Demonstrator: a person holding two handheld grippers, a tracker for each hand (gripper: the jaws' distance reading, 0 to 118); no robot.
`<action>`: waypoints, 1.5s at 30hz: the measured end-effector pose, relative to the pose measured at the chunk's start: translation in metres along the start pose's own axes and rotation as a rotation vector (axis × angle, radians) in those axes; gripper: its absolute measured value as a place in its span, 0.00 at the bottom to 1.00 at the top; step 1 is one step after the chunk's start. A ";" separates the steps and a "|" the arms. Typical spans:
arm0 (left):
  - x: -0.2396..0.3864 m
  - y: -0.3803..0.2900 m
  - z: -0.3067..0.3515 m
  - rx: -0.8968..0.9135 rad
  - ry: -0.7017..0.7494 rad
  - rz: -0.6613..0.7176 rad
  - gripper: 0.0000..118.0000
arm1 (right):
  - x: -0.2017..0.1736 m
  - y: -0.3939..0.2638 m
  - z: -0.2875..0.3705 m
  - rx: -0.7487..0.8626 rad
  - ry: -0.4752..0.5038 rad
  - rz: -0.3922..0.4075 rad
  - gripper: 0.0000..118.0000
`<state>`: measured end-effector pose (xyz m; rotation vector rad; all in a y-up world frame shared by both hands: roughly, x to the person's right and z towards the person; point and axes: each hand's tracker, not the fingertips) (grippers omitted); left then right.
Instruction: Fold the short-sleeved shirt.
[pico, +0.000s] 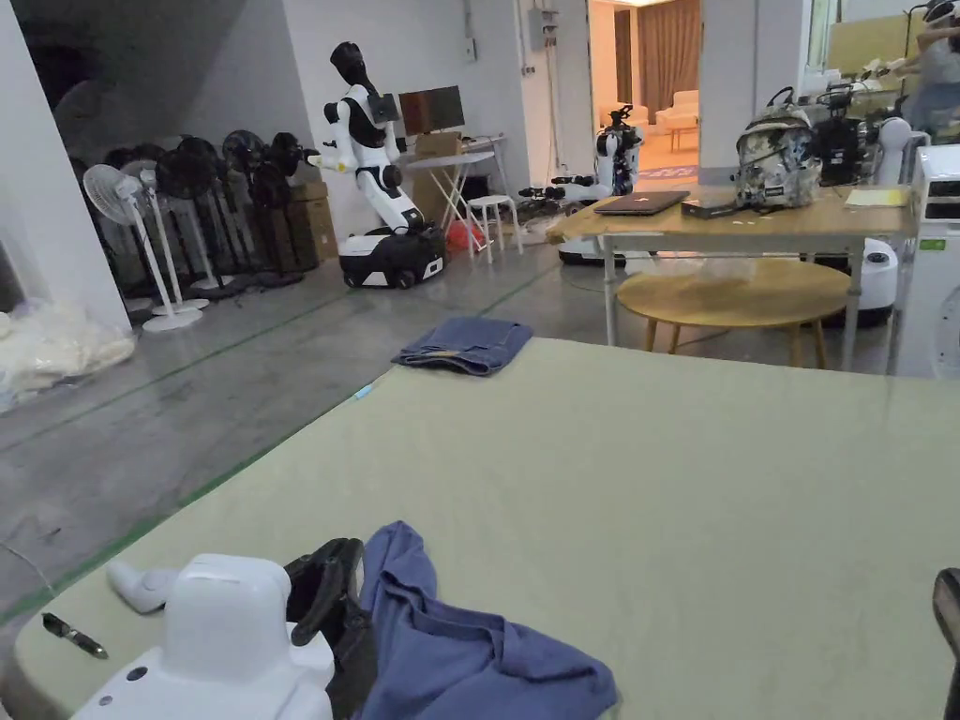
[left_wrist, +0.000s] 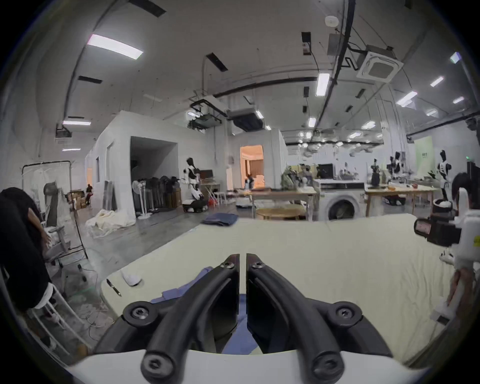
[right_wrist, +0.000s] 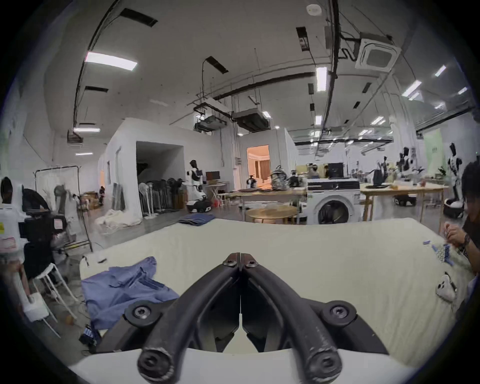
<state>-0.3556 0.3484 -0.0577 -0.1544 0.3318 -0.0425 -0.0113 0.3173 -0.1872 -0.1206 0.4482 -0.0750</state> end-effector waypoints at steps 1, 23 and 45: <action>-0.004 -0.001 -0.006 -0.039 -0.035 -0.008 0.10 | 0.000 -0.001 0.000 -0.002 -0.001 0.008 0.00; -0.059 -0.169 -0.287 -0.830 -0.126 0.141 0.00 | 0.060 -0.078 -0.005 -0.316 -0.154 -0.222 0.00; -0.069 0.187 -0.247 -0.245 -0.117 0.070 0.00 | 0.119 -0.050 0.066 -0.198 -0.185 -0.289 0.00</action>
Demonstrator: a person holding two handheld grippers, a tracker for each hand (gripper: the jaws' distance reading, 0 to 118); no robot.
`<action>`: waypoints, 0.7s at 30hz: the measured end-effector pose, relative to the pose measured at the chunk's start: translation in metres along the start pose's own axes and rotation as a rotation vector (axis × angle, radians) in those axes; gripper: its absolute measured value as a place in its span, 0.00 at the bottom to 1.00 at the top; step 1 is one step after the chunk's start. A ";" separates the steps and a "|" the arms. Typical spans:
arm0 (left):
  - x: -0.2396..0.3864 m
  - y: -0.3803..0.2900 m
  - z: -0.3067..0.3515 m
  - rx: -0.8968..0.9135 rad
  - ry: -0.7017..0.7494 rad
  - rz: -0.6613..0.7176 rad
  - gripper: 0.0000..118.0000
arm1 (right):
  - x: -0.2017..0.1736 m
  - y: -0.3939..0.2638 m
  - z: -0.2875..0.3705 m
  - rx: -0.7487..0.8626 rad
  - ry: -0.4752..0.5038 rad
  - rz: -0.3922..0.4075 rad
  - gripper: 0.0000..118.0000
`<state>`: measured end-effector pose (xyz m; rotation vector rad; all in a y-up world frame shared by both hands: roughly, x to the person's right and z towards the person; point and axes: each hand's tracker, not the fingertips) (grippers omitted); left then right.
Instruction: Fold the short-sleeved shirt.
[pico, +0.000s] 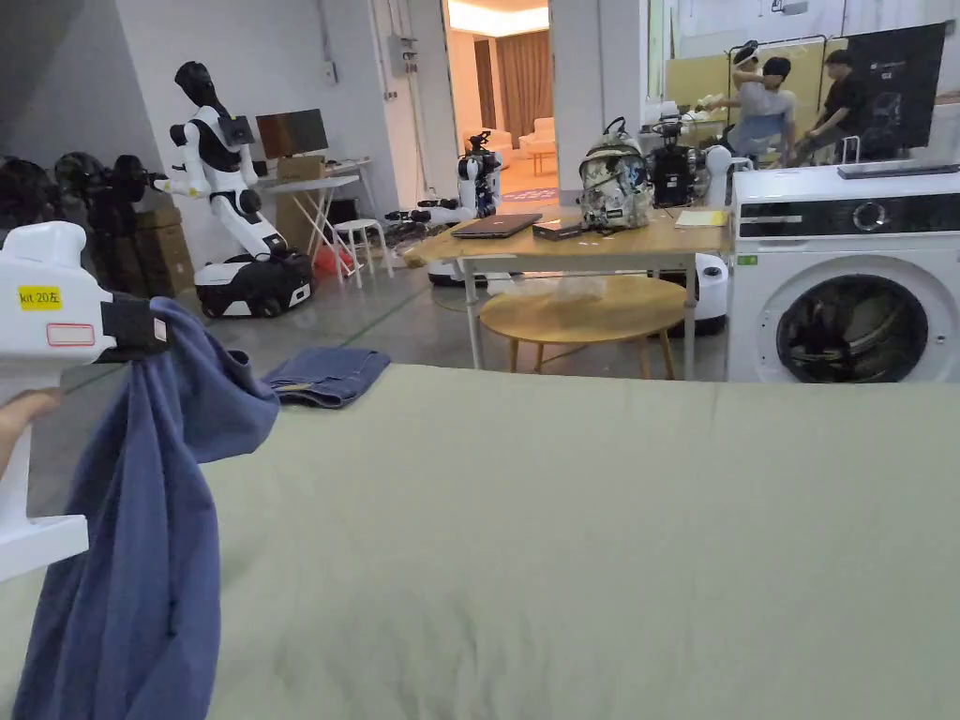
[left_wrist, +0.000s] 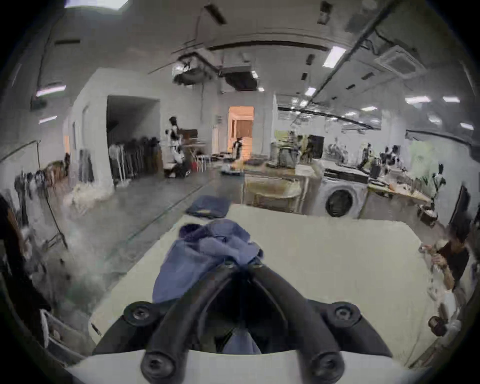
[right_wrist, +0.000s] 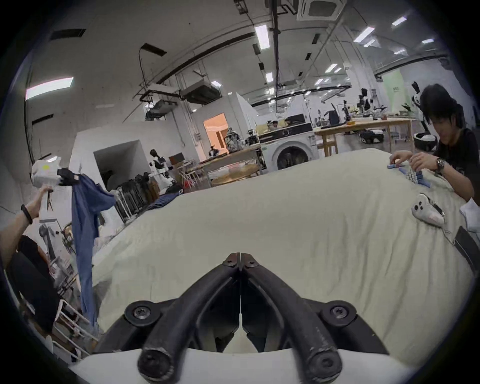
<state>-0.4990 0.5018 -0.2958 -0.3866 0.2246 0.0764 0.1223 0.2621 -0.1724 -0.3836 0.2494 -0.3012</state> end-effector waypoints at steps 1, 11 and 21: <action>0.017 -0.007 -0.007 -0.008 -0.016 -0.006 0.00 | 0.002 0.000 0.003 0.003 0.006 -0.016 0.00; 0.279 -0.257 -0.113 -0.353 -0.572 0.073 0.00 | 0.036 0.003 0.051 0.057 -0.118 -0.025 0.00; 0.506 -0.401 0.017 -0.552 -1.096 -0.245 0.00 | 0.060 -0.004 0.078 0.046 -0.252 -0.041 0.00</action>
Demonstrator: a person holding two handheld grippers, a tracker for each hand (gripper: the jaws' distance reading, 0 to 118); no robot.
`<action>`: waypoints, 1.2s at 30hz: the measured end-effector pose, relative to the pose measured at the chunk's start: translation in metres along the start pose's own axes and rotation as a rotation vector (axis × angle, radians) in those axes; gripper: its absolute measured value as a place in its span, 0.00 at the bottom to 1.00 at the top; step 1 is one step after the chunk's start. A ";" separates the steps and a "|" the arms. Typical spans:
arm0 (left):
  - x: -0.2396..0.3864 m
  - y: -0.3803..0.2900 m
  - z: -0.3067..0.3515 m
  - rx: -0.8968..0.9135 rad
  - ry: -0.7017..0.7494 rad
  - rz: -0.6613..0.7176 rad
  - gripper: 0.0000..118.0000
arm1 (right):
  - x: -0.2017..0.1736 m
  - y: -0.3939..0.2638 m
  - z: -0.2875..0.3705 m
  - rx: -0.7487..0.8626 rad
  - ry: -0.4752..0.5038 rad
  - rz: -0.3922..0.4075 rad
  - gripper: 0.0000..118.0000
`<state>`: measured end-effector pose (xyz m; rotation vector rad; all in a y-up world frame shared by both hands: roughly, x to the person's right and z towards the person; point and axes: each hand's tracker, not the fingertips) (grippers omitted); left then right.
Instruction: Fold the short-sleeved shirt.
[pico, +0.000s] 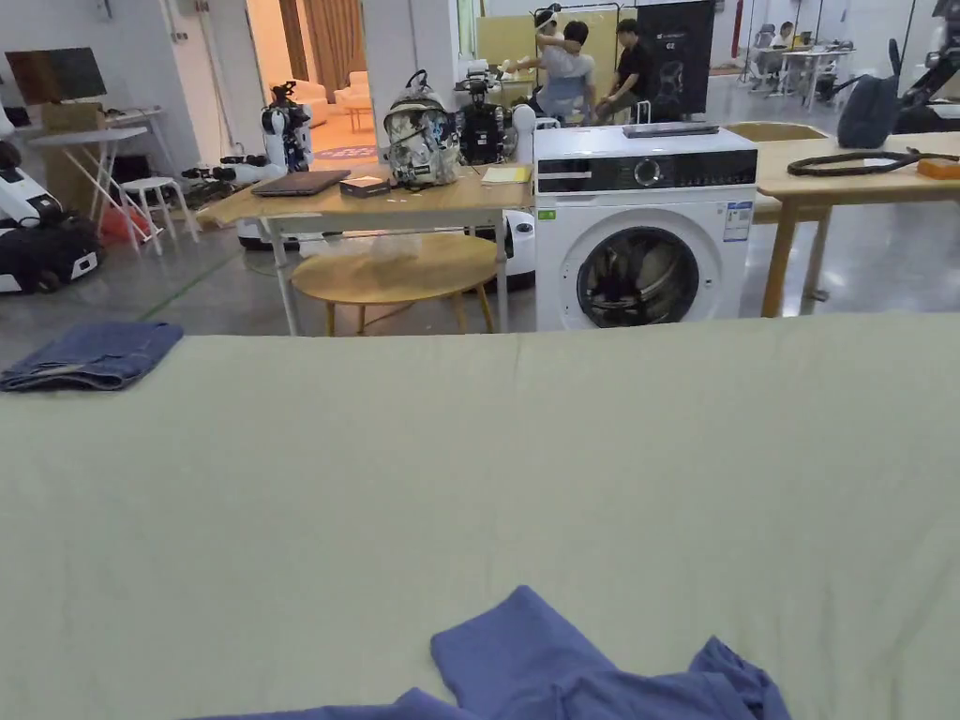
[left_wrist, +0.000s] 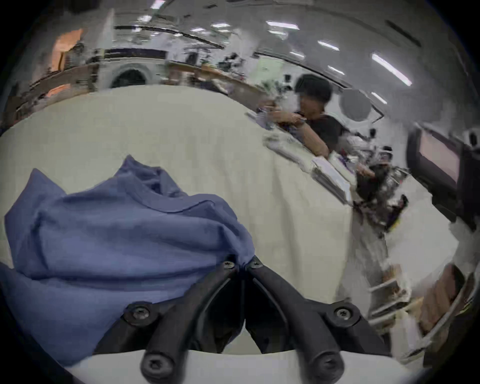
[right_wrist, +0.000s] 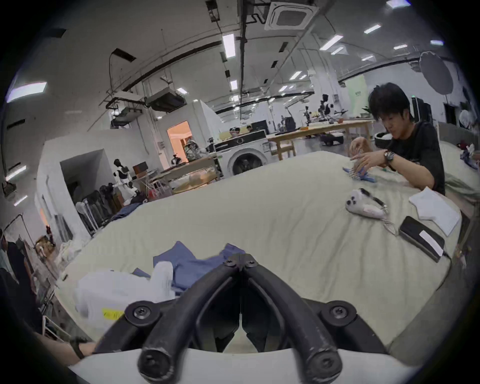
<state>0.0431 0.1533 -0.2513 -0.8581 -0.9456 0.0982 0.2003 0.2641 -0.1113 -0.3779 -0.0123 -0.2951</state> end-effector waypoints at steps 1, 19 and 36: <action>0.010 0.001 0.000 0.004 -0.043 0.012 0.00 | 0.000 0.001 0.002 0.002 -0.002 0.001 0.00; -0.016 -0.037 0.363 0.664 0.700 -0.189 0.20 | -0.060 0.040 -0.004 0.088 0.058 0.282 0.00; -0.031 -0.066 0.409 0.633 0.872 -0.097 0.00 | -0.086 0.026 0.005 0.155 0.114 0.345 0.00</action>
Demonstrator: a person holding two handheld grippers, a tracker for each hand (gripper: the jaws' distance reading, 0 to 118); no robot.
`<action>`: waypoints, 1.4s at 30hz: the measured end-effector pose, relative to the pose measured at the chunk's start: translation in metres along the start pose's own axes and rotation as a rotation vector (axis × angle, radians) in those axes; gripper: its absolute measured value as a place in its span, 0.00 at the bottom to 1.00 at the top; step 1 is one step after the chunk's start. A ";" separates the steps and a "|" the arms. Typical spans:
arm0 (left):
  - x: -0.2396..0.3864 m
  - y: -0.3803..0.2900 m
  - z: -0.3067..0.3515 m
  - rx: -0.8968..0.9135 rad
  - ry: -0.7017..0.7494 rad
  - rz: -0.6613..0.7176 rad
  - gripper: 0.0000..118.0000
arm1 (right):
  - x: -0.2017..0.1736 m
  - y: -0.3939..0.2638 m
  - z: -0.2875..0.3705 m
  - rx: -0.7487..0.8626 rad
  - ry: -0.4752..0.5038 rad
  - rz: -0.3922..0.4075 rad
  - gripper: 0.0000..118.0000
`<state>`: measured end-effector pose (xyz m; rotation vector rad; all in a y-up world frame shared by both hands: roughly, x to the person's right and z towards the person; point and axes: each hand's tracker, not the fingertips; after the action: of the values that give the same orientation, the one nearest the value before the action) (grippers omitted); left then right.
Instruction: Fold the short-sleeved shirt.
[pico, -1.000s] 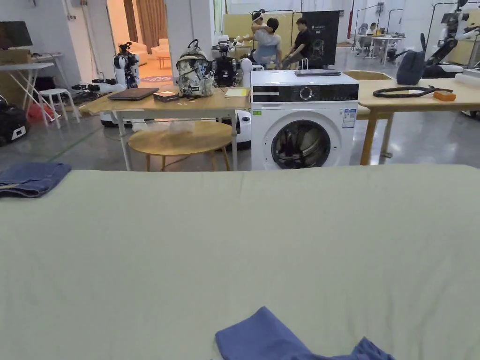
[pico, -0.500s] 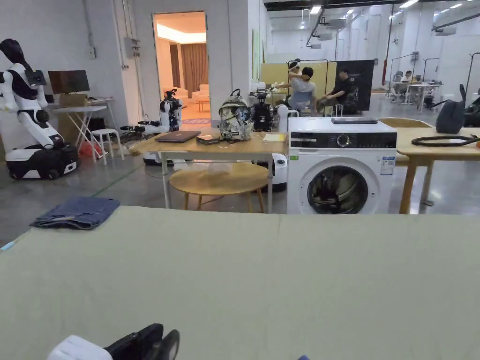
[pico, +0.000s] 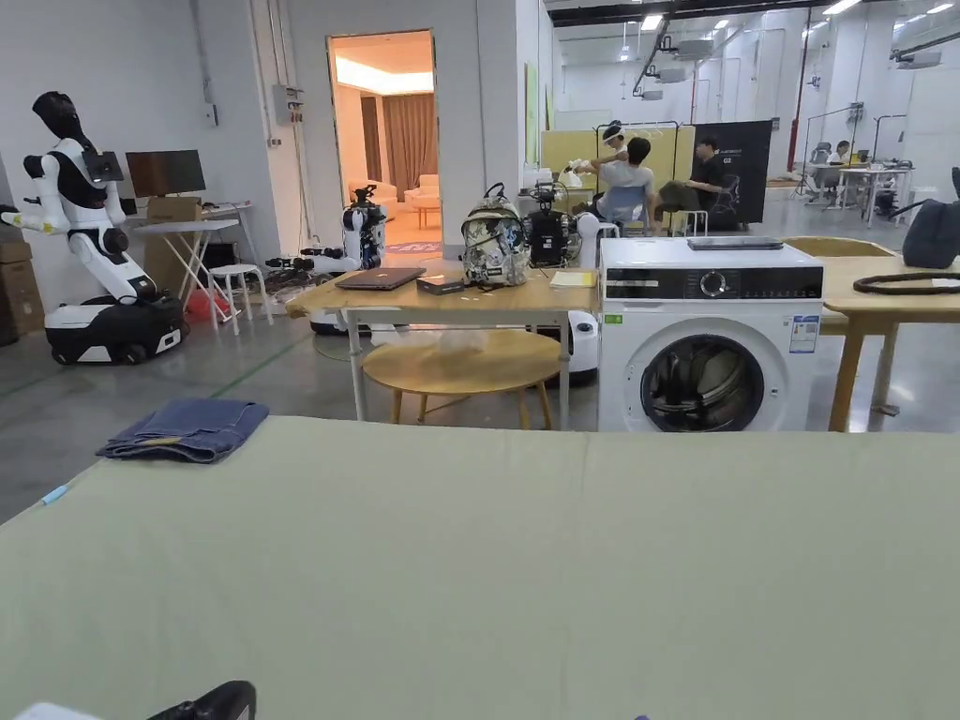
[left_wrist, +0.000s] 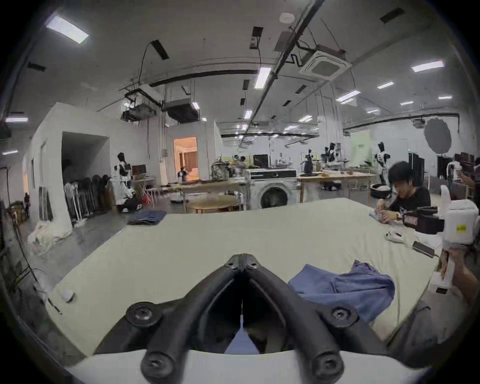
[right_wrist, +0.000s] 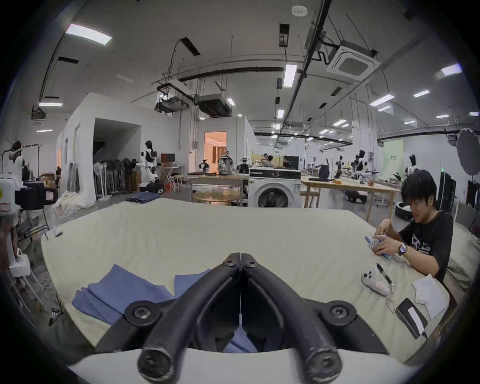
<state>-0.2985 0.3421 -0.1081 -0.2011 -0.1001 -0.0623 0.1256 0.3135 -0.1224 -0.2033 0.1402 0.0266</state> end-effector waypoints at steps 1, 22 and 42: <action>-0.001 0.000 -0.007 -0.023 -0.012 0.007 0.00 | 0.000 0.000 0.000 -0.002 0.002 -0.002 0.00; -0.059 -0.167 -0.265 -0.824 -0.052 0.236 0.06 | 0.052 -0.064 0.006 -0.188 -0.092 -0.112 0.00; -0.060 -0.172 -0.253 -0.784 -0.099 0.297 0.00 | 0.079 -0.182 -0.043 -0.654 -0.120 -0.598 0.00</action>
<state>-0.3465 0.1258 -0.3277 -0.9999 -0.1403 0.2104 0.2055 0.1271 -0.1390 -0.8875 -0.0585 -0.5160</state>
